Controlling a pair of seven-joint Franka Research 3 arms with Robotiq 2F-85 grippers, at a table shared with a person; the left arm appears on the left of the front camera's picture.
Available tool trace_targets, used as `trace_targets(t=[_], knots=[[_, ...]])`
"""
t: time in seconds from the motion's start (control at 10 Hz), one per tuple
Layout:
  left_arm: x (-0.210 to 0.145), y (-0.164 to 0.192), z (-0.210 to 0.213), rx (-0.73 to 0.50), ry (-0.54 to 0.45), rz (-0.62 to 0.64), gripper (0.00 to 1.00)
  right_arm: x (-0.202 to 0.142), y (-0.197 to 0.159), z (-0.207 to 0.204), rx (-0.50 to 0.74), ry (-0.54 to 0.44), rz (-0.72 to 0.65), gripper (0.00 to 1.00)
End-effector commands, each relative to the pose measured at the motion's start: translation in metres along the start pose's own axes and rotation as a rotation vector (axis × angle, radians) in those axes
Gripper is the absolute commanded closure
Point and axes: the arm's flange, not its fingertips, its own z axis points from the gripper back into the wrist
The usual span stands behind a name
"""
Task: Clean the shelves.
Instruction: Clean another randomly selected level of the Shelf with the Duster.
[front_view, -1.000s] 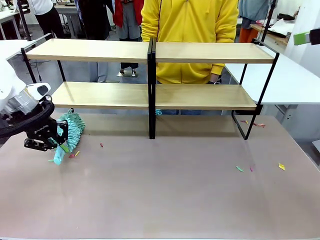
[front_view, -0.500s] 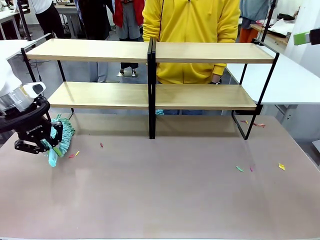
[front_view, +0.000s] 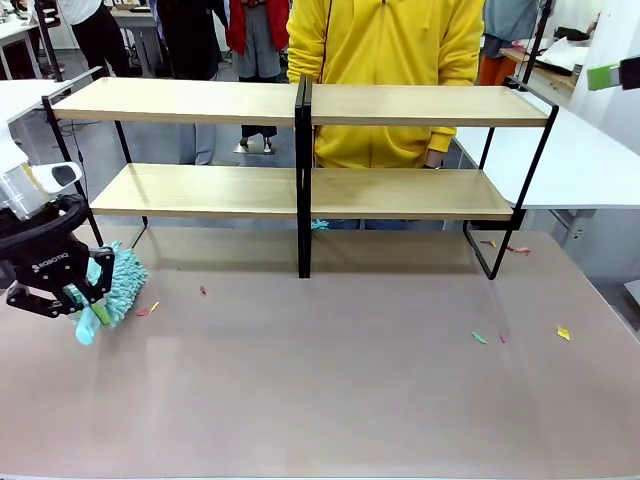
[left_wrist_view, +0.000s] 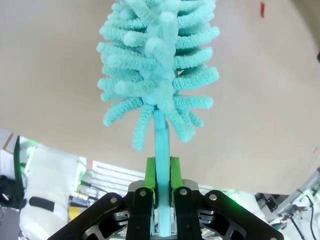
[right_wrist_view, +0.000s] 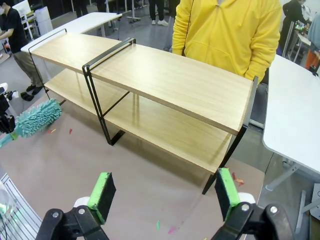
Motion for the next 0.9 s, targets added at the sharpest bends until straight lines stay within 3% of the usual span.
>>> trace_targets(t=[0.0,0.3,0.6,0.8], knots=[[-0.052,0.051,-0.026,0.015,-0.023,0.019,0.88,-0.001,-0.001,-0.001,0.007,-0.006,-0.004,0.00],[-0.081,0.078,0.003,-0.076,-0.025,-0.146,0.88,-0.001,-0.001,-0.001,0.007,-0.006,-0.004,0.00],[-0.093,0.108,0.031,-0.216,0.011,-0.462,0.88,-0.001,-0.001,-0.001,0.007,-0.006,-0.004,0.00],[-0.098,0.127,0.041,-0.255,0.217,-0.864,0.88,-0.001,-0.001,-0.001,0.007,-0.006,-0.004,0.00]])
